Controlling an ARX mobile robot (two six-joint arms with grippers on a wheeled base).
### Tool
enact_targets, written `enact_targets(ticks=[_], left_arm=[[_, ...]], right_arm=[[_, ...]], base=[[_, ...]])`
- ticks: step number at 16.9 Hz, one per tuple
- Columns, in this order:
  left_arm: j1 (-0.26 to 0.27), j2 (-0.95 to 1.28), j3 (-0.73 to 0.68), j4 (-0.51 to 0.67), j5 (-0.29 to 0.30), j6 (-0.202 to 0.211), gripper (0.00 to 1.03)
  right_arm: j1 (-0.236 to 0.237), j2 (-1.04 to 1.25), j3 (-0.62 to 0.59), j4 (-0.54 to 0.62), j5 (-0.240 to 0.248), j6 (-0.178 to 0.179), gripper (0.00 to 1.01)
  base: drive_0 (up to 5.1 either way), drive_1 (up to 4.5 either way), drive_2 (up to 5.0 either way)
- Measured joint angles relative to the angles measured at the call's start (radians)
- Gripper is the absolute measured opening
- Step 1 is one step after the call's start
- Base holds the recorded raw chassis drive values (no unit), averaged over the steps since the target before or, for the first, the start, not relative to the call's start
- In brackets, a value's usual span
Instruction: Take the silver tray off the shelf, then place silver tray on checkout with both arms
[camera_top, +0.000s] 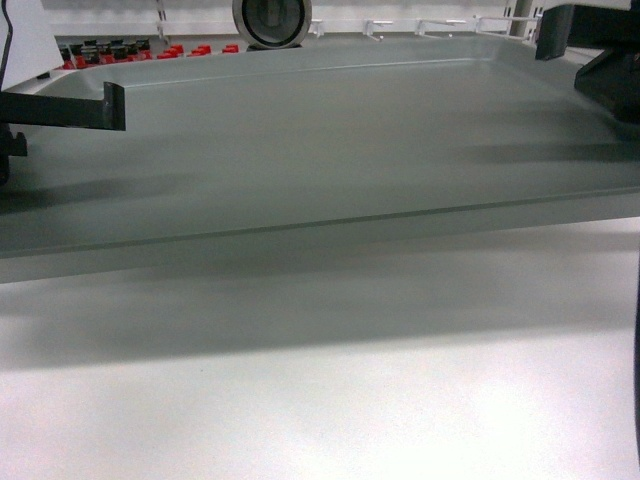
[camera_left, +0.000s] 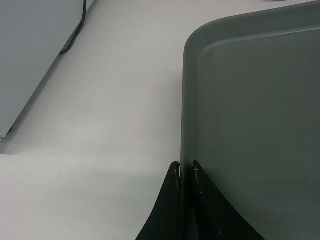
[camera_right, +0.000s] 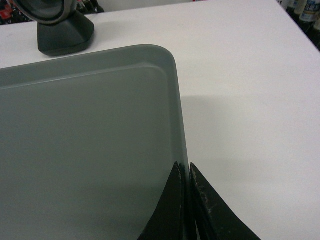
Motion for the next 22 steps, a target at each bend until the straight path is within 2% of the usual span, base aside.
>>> enact_targets(ticks=[3,7,9,11,12,15,16,18,22], left_arm=[[0.037,0.044,0.000,0.065,0.023,0.034,0.04],[0.076,0.113,-0.010,0.188,0.046,0.101,0.03],[0.086,0.156,-0.033,0.226,0.053,0.109,0.03],[0.087,0.192,-0.051,0.259,0.050,0.104,0.03],[0.087,0.199,-0.056,0.276,0.050,0.104,0.03],[0.086,0.213,-0.058,0.298,0.045,0.108,0.03],[0.086,0.213,-0.058,0.298,0.050,0.106,0.05],[0.087,0.213,-0.069,0.304,0.051,0.117,0.30],[0.093,0.212,-0.070,0.323,0.051,0.129,0.70]], right_arm=[[-0.012,0.095,0.009,0.052,-0.031,0.016,0.02],[-0.008,0.196,0.014,0.151,-0.016,0.013,0.02],[0.004,0.233,0.014,0.172,0.000,-0.006,0.02],[0.011,0.264,0.019,0.200,0.028,-0.064,0.02],[0.016,0.271,0.021,0.202,0.033,-0.080,0.02],[0.016,0.288,0.044,0.170,0.048,-0.110,0.03],[0.017,0.291,0.045,0.176,0.049,-0.139,0.12],[0.024,0.291,0.040,0.187,0.061,-0.188,0.35],[0.029,0.291,0.040,0.182,0.060,-0.190,0.76]], base=[[0.0,0.00,0.0],[0.0,0.00,0.0],[0.0,0.00,0.0],[0.0,0.00,0.0],[0.0,0.00,0.0],[0.0,0.00,0.0],[0.0,0.00,0.0],[0.0,0.00,0.0],[0.0,0.00,0.0]])
